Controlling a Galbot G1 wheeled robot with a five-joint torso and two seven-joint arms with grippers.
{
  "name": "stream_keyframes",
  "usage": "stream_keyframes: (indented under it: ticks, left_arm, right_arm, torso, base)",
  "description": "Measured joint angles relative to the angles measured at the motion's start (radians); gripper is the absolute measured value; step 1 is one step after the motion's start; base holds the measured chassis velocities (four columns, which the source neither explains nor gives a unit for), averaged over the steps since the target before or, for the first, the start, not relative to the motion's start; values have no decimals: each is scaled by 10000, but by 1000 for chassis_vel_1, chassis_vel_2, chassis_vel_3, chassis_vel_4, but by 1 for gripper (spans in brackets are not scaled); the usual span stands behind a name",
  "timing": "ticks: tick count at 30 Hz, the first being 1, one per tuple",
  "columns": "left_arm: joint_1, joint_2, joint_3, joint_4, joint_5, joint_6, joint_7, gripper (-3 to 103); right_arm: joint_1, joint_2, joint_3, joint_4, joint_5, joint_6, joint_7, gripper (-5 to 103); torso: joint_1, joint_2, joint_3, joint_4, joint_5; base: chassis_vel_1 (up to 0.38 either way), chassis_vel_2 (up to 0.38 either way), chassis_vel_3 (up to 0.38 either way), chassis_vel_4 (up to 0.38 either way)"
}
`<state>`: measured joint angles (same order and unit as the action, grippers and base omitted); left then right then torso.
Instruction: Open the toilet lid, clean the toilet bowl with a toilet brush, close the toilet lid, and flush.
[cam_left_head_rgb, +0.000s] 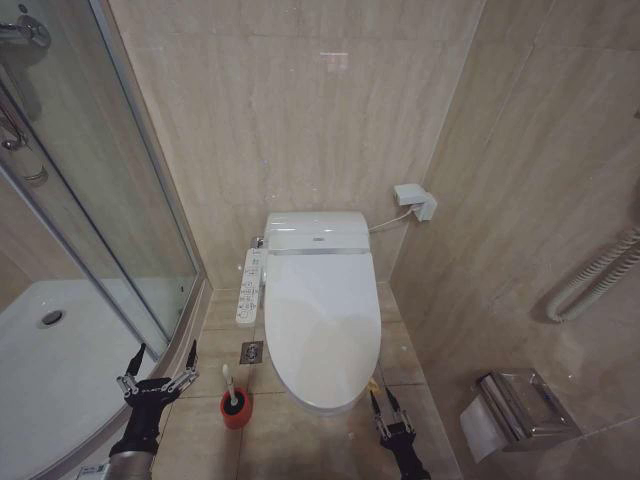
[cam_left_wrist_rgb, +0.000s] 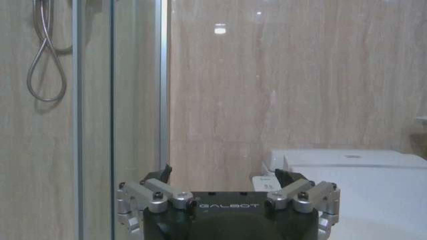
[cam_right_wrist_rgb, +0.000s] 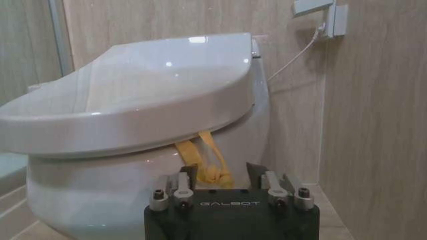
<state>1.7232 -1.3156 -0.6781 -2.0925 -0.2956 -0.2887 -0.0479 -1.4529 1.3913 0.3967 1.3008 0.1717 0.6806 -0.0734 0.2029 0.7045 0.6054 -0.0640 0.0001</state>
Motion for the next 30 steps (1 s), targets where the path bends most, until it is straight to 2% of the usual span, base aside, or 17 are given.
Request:
stream_keyframes:
  ticks: [6,7,12,13,27,28,30]
  left_arm:
    - [16,10,-92,-9,-5,-1,0,100]
    - [16,10,-100,-9,-7,-2,0,100]
    - [-4,-6,-105,28,-7,-3,0,100]
    - [-9,-15,-101,35,-6,-3,0,100]
    - [-81,-95,-39,127,38,-3,0,100]
    - [-82,-96,-41,128,39,-3,0,100]
    - [-82,-96,-50,128,40,-2,0,100]
  right_arm:
    - [198,13,-61,-245,-45,-13,-1,48]
    - [265,24,-71,-341,-54,-14,-2,76]
    - [394,28,-69,-514,-56,-15,-1,76]
    - [411,24,-67,-527,-55,-15,-1,99]
    - [534,15,-54,-597,58,22,-110,102]
    - [547,16,-61,-609,62,26,-129,77]
    - [563,18,-68,-636,64,34,-148,77]
  torso:
    - [0,0,0,0,0]
    - [0,0,0,0,0]
    - [0,0,0,0,-2]
    - [0,0,0,0,-2]
    - [0,0,0,-3,-4]
    - [0,0,0,-3,-3]
    - [0,0,0,0,-3]
  base:
    - [0,0,0,0]
    - [0,0,0,0]
    - [0,0,0,0]
    - [0,0,0,0]
    - [0,0,0,0]
    - [0,0,0,0]
    - [0,0,0,0]
